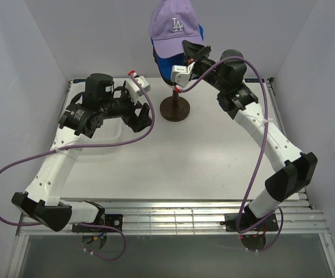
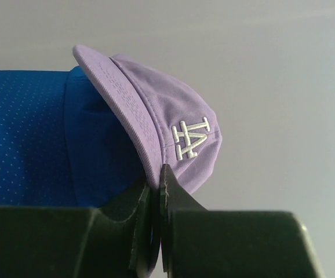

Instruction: Stack the hats

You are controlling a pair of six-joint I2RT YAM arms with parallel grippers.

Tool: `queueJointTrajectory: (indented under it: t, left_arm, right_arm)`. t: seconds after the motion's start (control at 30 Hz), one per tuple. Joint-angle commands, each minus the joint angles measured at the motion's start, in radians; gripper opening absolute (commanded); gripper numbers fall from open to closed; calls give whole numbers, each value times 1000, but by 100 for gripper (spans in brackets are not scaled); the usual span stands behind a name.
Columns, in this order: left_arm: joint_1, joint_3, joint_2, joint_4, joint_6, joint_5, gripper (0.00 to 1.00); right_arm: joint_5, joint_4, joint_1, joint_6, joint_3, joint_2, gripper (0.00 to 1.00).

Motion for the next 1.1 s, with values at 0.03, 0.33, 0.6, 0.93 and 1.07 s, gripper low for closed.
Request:
queueJointTrajectory:
  t: [0.03,0.33,0.6,0.93,1.07]
  left_arm:
    - [3,8,-15,8,2,-2,89]
    - [4,-4,-23,8,6,-10,89]
    - [4,-6,-20,8,5,-10,89]
    - [4,10,-9,8,2,-2,89]
    - [4,19,0,13,-3,-1,89]
  right_arm:
    - [47,9,2,-8,-33,-43,8]
    - [56,24,4,14,-44,-46,18]
    - [38,58,4,52,-75,-86,70]
    - [-36,-69,10,150,-110,-187,87]
    - [-112,-270,12,261,-61,-203,94]
